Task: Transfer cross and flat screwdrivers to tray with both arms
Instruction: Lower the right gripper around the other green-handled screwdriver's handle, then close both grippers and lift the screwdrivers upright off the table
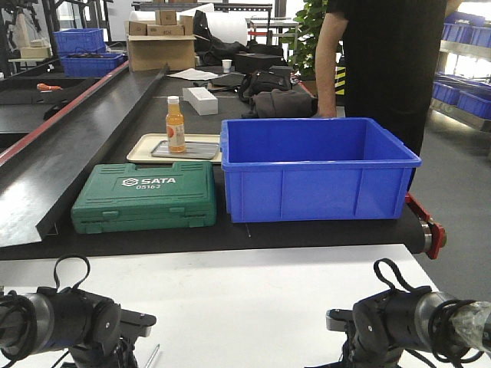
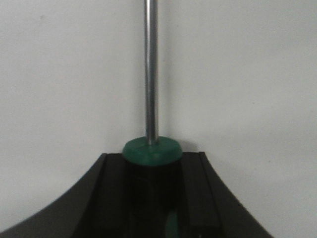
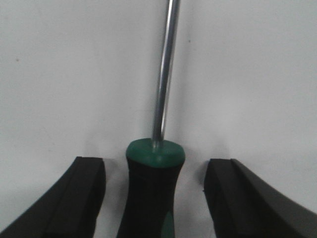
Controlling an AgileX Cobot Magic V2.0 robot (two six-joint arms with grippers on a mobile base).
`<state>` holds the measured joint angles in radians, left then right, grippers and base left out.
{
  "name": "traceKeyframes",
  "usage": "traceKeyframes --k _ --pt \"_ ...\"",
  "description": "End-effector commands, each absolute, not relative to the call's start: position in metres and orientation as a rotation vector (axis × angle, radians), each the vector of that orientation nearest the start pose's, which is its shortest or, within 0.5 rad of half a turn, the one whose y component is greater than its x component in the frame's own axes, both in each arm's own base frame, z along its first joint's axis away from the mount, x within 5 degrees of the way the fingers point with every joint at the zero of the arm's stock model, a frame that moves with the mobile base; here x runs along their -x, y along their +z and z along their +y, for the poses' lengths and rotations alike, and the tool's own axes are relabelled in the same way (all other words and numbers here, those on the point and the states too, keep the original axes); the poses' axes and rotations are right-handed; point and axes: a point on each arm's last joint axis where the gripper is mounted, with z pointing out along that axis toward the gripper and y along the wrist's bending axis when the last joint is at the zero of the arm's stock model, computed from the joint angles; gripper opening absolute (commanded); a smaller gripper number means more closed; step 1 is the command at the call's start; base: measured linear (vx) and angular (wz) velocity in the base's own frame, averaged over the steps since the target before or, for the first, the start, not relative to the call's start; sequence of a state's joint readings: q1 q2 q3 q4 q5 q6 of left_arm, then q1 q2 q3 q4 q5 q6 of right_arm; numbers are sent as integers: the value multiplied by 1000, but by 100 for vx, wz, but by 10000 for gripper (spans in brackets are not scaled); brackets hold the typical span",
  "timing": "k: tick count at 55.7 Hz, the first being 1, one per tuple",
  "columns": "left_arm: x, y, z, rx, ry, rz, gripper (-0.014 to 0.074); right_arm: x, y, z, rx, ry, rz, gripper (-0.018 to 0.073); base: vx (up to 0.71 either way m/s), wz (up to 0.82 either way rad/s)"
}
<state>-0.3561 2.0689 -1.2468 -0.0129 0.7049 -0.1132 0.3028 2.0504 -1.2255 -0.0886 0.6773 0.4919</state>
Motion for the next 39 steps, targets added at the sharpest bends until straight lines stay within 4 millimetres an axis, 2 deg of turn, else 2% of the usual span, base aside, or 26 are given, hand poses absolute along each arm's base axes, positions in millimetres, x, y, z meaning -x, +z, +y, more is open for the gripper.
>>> traceKeyframes --k 1,12,19,23,29,39 --pt "-356 118 -136 -331 -82 2998 -6 -370 133 108 -185 39 2897 403 0 0" --pt "-356 118 -136 -331 -82 2998 -6 -368 133 107 -176 20 2926 158 0 0" --pt "-357 118 -137 -332 -82 2995 -6 -368 133 107 -85 11 2926 -16 0 0" --pt "-358 119 -137 -335 -82 2979 -6 -369 135 107 5 5 2914 -13 0 0" --pt "-362 133 -137 -342 -92 2899 -2 -369 148 108 122 10 2864 -12 0 0" --pt "-363 195 -137 -312 -154 2667 0 -367 198 107 131 71 2693 -11 0 0"
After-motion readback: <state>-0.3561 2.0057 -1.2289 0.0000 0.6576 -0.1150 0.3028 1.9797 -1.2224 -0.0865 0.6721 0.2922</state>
